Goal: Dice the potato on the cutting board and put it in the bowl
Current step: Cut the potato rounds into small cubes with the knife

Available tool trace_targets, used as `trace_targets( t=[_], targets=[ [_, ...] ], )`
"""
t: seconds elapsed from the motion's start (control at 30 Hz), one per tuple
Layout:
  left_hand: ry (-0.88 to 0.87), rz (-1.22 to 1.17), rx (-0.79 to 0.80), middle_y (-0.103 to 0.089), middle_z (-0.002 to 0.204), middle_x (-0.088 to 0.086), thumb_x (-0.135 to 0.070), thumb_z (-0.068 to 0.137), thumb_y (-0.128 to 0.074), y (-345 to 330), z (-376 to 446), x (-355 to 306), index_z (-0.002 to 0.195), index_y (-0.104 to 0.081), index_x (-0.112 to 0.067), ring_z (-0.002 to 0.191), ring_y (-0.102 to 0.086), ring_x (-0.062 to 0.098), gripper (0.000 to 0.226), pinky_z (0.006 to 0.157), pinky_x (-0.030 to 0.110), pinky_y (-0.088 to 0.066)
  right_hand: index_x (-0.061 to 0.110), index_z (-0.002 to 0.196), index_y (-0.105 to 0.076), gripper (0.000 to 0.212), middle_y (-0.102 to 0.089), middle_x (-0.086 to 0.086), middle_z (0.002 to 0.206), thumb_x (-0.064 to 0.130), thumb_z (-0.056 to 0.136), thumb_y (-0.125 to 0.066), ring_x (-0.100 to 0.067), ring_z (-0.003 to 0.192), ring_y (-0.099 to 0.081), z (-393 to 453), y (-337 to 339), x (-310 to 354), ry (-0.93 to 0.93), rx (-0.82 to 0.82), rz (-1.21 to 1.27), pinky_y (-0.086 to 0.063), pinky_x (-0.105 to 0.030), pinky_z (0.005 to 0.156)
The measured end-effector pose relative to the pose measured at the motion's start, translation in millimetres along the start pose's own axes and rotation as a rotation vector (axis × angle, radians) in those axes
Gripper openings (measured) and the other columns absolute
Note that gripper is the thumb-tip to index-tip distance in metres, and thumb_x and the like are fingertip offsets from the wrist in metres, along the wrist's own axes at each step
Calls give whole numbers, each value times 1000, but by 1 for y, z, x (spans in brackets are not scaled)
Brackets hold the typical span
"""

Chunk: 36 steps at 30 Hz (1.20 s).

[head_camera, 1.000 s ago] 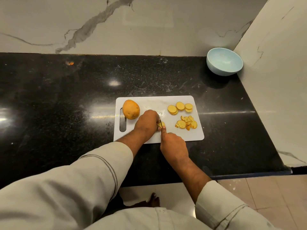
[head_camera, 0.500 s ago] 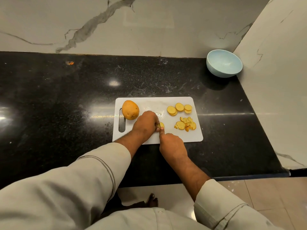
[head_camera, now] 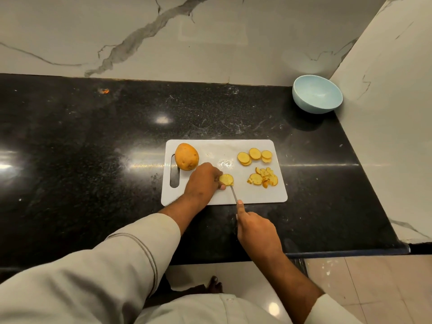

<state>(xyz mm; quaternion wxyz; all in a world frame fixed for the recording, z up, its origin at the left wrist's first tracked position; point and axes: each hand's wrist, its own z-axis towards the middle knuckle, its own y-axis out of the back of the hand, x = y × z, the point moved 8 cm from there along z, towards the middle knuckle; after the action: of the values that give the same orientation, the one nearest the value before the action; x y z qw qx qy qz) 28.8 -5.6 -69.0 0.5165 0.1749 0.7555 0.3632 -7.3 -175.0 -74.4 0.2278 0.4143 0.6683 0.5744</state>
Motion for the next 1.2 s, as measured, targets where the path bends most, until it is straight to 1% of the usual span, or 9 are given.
trace_targets(
  t=[0.1,0.17,0.27,0.37,0.47,0.6,0.77,0.97,1.2],
  targets=[
    [11,-54,-27,-70,91,14,-18,75,-79,2,-5,5,93,-76,-5,84,-64,27,22,78,39,-53,18,153,-17,56,-62,-2,95,26,102,-38,-14,74,-58,13,7,7,-1,-53,4,-52,-29,67],
    [2,-49,-30,-70,90,13,-18,77,-78,2,-5,3,95,-76,-6,83,-65,25,22,76,37,-53,17,153,-16,56,-62,-5,96,24,101,-38,-19,79,-61,28,10,13,-4,-49,-10,-52,-33,68],
    [0,-10,-26,-69,91,9,-18,79,-75,2,-4,0,103,-75,-9,85,-64,24,25,71,27,-47,14,152,-19,55,-62,-8,96,20,100,-36,-25,81,-62,43,12,20,-8,-44,-27,-47,-35,63],
    [-23,42,-24,-67,79,11,-15,81,-71,2,-4,-4,86,-76,-7,73,-61,24,11,63,30,-45,12,152,-18,57,-61,-9,96,17,99,-36,-26,81,-62,50,9,25,5,-30,-44,-42,-35,60],
    [-26,89,-23,-67,82,12,-12,84,-68,3,-5,-8,88,-76,-5,72,-59,22,11,65,32,-47,12,153,-16,59,-60,-10,96,15,98,-36,-27,81,-61,53,6,27,4,-20,-45,-38,-34,58],
    [-22,147,36,-58,73,6,-8,84,-64,2,-2,-14,88,-75,-5,68,-54,22,12,61,26,-38,12,152,-18,59,-61,-9,96,11,96,-37,-27,81,-63,57,5,30,3,-24,-92,-36,-34,57],
    [-6,188,85,-71,87,10,-10,82,-69,4,7,-15,88,-75,-8,80,-65,26,9,70,28,-50,12,153,-18,60,-62,-8,97,11,97,-39,-27,84,-64,62,7,32,-2,4,-119,-37,-34,59],
    [19,156,59,-71,90,9,-11,79,-73,3,10,-12,85,-73,-9,83,-66,25,7,70,30,-52,12,153,-15,59,-62,-7,96,16,99,-40,-22,80,-62,28,1,26,30,23,-63,-45,-33,64],
    [38,-40,-1,-72,102,10,-13,78,-78,0,2,4,103,-74,-6,92,-66,23,26,80,25,-50,21,153,-16,56,-62,-1,95,24,101,-38,-16,74,-59,2,-3,10,-20,28,-5,-51,-30,64]
  ],
)
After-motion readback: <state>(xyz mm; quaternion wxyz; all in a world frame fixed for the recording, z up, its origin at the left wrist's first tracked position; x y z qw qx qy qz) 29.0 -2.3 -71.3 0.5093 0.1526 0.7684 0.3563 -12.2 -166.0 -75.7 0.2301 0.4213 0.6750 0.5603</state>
